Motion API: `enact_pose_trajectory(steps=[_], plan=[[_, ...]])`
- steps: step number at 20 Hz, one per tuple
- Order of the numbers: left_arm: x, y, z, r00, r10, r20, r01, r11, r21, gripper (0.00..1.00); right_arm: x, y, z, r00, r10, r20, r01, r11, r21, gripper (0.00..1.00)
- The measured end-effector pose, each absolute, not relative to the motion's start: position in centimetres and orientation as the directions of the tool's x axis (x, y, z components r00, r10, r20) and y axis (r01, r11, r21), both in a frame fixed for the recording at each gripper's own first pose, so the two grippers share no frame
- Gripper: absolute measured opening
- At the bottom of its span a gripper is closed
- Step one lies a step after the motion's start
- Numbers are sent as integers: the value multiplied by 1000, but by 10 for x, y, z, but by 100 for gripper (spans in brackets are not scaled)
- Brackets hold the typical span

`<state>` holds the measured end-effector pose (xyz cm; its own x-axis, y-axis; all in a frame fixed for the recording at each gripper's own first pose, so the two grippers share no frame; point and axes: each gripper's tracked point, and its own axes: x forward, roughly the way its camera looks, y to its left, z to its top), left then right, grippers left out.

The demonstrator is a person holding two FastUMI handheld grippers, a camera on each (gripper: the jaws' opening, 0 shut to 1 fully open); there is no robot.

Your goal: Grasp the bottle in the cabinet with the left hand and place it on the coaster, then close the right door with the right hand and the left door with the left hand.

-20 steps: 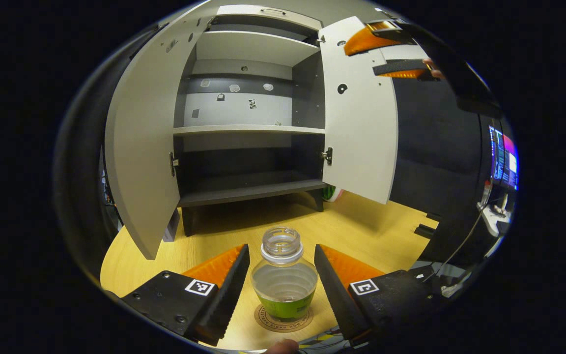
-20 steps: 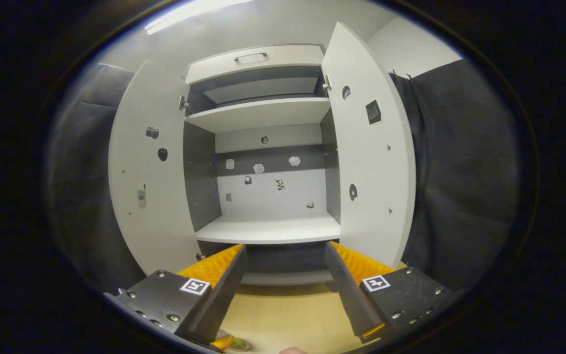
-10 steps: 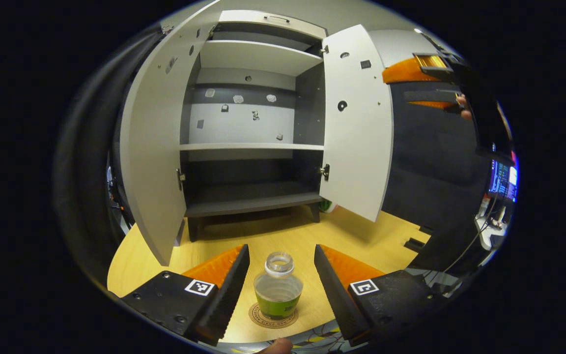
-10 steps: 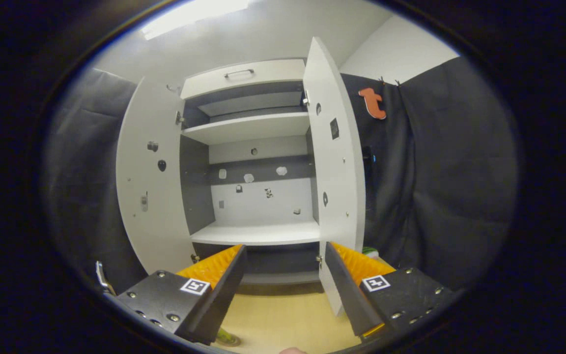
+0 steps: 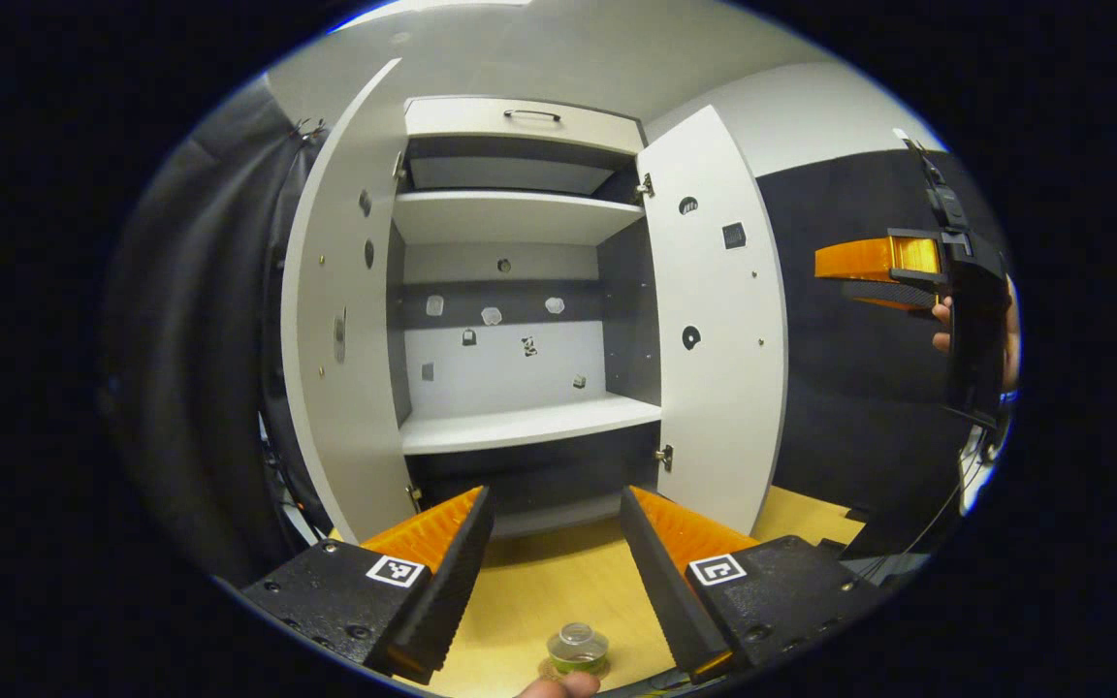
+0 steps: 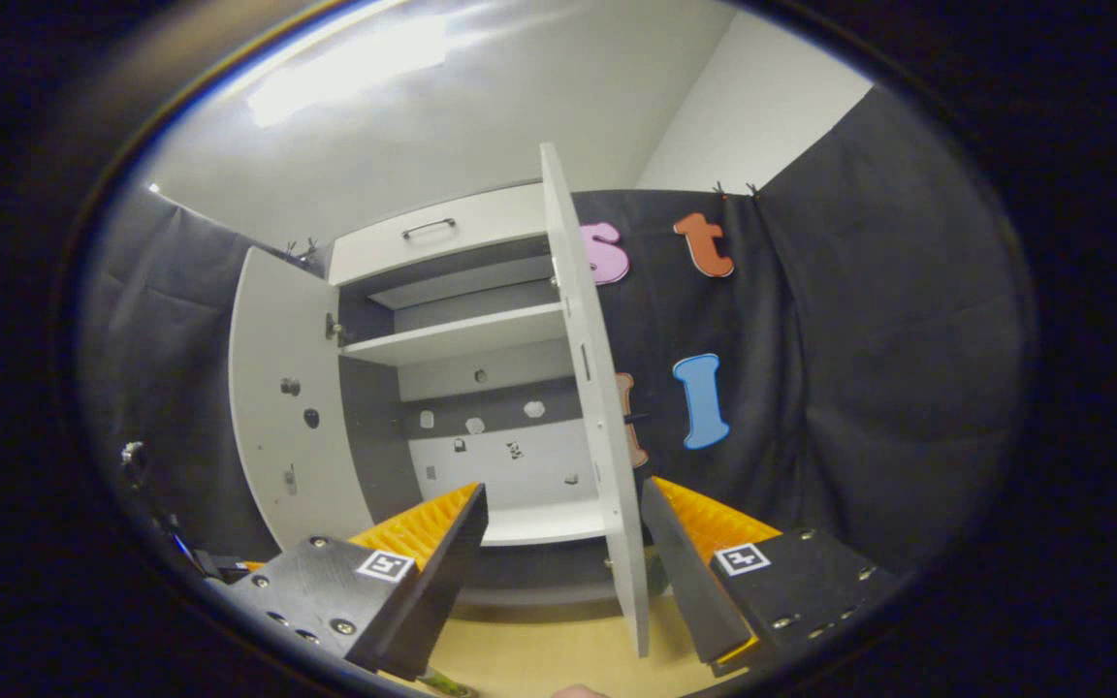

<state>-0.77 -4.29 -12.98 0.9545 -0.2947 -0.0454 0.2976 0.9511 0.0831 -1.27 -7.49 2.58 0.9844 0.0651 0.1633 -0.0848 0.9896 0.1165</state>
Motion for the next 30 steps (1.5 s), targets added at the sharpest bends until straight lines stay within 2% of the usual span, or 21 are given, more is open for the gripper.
enact_pose_trajectory(steps=[2, 3, 5, 7, 12, 15, 16, 18, 21, 22, 25, 26, 27, 29, 30], plan=[[-7, -45, -105, 957, -283, -57, 283, 959, -19, 84, -9, -98, 39, 981, 54, 184, -69, 995, 75, 92], [-7, -51, -93, 953, -294, -67, 289, 954, -74, 85, -7, -112, 46, 980, 51, 192, -58, 998, 32, 96], [-6, -47, -76, 951, -289, -114, 277, 955, -111, 87, 2, -141, 52, 981, 21, 191, -15, 999, -33, 97], [1, -30, -44, 968, -244, -61, 238, 968, -84, 94, 10, -165, 52, 986, -12, 165, 20, 999, -47, 97], [9, 17, 17, 991, -105, 80, 101, 994, 48, 94, 39, -211, 54, 990, -52, 127, 54, 998, -15, 97], [4, 34, 25, 994, -69, 86, 67, 997, 29, 95, 67, -233, 50, 992, -61, 107, 65, 997, -30, 97], [2, 38, 26, 994, -68, 83, 67, 998, 12, 93, 77, -237, 48, 993, -59, 103, 63, 997, -34, 93], [-1, 50, 24, 995, -60, 75, 61, 998, -4, 97, 99, -245, 42, 995, -56, 80, 59, 998, -37, 93], [-7, 71, 20, 997, -36, 69, 36, 999, -1, 95, 128, -249, 29, 997, -61, 49, 63, 997, -42, 93], [-8, 79, 18, 997, -27, 68, 28, 1000, -6, 95, 138, -245, 26, 998, -47, 46, 49, 998, -45, 97], [-16, 90, 14, 997, -40, 59, 44, 997, -67, 95, 164, -226, 25, 999, 4, 44, -1, 999, -53, 97], [-17, 96, 14, 997, -44, 57, 49, 995, -88, 93, 171, -218, 22, 999, 17, 36, -16, 999, -43, 94], [-19, 101, 15, 997, -46, 55, 51, 994, -100, 95, 176, -206, 20, 999, 36, 25, -36, 999, -34, 97], [-22, 114, 24, 996, -36, 78, 43, 994, -96, 94, 183, -185, 18, 998, 66, 2, -66, 997, -50, 97], [-25, 121, 29, 996, -22, 90, 30, 995, -93, 95, 181, -174, 21, 996, 84, 2, -84, 993, -77, 89]])
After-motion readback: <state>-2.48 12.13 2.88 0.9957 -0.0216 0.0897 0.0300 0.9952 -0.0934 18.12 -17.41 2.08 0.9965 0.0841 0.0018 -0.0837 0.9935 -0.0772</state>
